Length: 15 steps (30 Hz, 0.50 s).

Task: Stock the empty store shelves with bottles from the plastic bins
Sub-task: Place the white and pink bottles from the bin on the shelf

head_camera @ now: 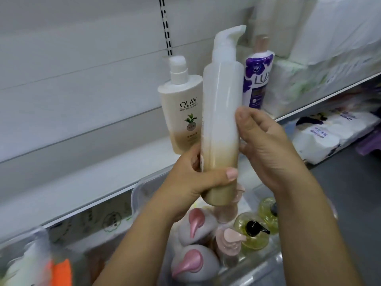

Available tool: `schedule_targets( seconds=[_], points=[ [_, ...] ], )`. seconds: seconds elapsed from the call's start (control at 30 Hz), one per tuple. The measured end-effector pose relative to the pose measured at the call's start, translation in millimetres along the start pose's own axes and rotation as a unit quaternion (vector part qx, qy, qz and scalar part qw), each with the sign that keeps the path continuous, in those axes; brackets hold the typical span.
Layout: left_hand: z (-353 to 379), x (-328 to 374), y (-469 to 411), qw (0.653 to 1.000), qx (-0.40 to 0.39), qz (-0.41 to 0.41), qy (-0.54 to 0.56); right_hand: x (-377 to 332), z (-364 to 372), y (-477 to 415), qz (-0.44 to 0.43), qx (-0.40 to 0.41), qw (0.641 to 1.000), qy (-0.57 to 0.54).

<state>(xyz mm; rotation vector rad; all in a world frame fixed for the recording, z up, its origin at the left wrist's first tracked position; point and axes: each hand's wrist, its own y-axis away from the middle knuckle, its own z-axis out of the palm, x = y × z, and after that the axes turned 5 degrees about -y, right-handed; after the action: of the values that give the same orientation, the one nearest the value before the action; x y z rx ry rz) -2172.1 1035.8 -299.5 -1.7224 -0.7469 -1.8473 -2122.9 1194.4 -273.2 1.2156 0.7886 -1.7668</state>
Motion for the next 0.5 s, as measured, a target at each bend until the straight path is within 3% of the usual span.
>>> schedule_targets(
  seconds=[0.1,0.23,0.33,0.5],
  points=[
    [-13,-1,14,0.994,-0.071,-0.031,0.072,7,15,7,0.062,-0.077,0.995,-0.02],
    [-32,-6,28,0.985,-0.113,-0.072,0.107,14,27,14,0.069,-0.083,0.994,0.002],
    [-47,1,37,0.992,-0.073,-0.083,0.069,15,38,20,0.036,-0.102,0.994,0.035],
    [-62,6,52,0.998,0.033,-0.029,-0.043,26,63,23,0.013,-0.109,0.987,0.116]
  ],
)
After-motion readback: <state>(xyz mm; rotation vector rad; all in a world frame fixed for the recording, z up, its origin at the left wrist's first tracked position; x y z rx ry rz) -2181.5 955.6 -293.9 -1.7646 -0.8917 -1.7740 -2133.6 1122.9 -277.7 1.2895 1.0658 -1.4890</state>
